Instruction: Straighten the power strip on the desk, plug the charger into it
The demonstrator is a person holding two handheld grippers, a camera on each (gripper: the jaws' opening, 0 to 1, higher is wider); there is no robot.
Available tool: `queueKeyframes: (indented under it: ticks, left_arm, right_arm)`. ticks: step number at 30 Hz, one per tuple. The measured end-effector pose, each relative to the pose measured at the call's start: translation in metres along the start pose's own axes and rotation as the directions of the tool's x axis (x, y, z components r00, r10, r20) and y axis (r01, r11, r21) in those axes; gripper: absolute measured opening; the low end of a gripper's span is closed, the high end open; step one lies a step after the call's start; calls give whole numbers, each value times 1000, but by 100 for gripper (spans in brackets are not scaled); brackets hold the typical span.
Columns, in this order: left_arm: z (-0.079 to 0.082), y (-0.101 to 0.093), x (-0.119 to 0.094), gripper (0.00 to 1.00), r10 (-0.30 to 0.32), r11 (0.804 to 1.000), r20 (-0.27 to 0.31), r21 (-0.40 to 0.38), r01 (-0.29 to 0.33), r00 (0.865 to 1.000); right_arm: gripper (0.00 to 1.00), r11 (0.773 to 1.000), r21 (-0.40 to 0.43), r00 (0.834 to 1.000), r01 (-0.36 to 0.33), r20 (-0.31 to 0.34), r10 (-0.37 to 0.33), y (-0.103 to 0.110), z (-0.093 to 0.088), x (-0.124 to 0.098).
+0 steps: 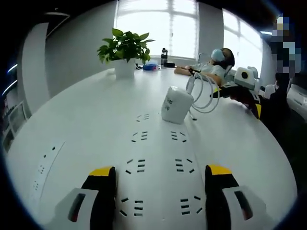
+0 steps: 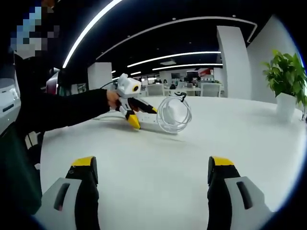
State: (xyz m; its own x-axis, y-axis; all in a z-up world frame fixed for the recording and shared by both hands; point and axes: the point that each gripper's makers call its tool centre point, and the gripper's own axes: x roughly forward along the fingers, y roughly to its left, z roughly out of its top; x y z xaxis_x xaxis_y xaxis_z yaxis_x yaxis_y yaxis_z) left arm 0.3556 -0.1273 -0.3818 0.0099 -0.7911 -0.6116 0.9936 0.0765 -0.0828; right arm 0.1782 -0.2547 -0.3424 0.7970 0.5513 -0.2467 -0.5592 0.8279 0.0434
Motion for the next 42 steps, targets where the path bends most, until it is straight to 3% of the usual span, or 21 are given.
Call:
queueKeyframes:
  ticks: [42]
  left_arm:
    - [2,-1,1,76,6,1000,34,10,-6,999]
  right_arm:
    - [93,1000,6,1000,4,1,-4,7,0,-5]
